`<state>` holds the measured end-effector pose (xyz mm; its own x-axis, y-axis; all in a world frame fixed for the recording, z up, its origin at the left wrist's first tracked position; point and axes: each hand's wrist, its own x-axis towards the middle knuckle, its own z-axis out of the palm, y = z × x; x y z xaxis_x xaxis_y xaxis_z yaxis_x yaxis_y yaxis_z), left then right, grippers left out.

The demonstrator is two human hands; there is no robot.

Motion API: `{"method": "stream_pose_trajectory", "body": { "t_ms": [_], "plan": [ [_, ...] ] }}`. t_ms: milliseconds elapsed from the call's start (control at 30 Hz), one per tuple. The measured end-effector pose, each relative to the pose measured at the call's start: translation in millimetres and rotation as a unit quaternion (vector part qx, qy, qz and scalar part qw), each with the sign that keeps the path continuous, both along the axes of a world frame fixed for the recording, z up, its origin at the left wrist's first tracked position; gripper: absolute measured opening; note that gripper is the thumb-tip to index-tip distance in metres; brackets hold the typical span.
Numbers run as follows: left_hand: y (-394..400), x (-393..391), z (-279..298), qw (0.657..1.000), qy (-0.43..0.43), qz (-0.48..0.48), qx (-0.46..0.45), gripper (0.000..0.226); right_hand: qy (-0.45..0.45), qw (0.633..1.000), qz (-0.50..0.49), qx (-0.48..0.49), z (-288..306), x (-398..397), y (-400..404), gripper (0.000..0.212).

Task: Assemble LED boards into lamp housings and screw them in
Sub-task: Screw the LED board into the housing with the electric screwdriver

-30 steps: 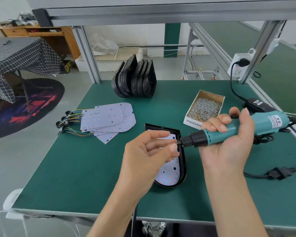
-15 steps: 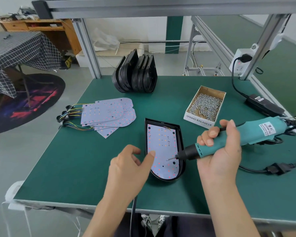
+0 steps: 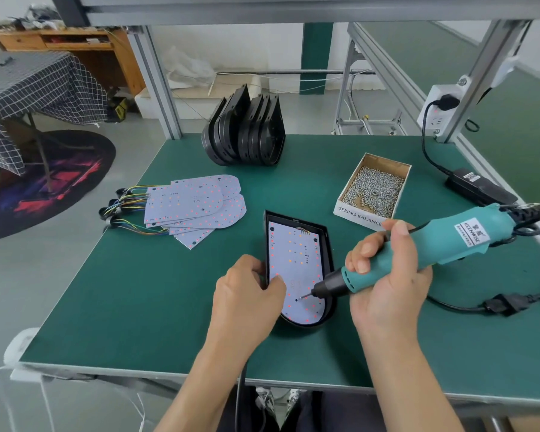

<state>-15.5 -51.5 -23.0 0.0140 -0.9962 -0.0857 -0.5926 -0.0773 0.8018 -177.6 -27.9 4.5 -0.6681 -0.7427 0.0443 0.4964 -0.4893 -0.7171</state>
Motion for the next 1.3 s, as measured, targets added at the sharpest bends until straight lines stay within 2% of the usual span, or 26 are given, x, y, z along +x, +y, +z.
{"method": "stream_pose_trajectory", "body": {
  "t_ms": [767,1067,1300],
  "plan": [
    [1,-5,3,1.0,0.006,0.011,-0.021,0.011,0.017,1.0,-0.003,-0.019,4,8,5,0.008],
    [2,-7,6,0.999,-0.002,0.018,-0.028,0.01,0.091,0.995,-0.003,-0.041,6,14,12,0.016],
    [2,-7,6,0.999,-0.003,0.017,-0.029,0.011,0.101,0.994,-0.011,-0.042,4,16,11,0.014]
  ]
}}
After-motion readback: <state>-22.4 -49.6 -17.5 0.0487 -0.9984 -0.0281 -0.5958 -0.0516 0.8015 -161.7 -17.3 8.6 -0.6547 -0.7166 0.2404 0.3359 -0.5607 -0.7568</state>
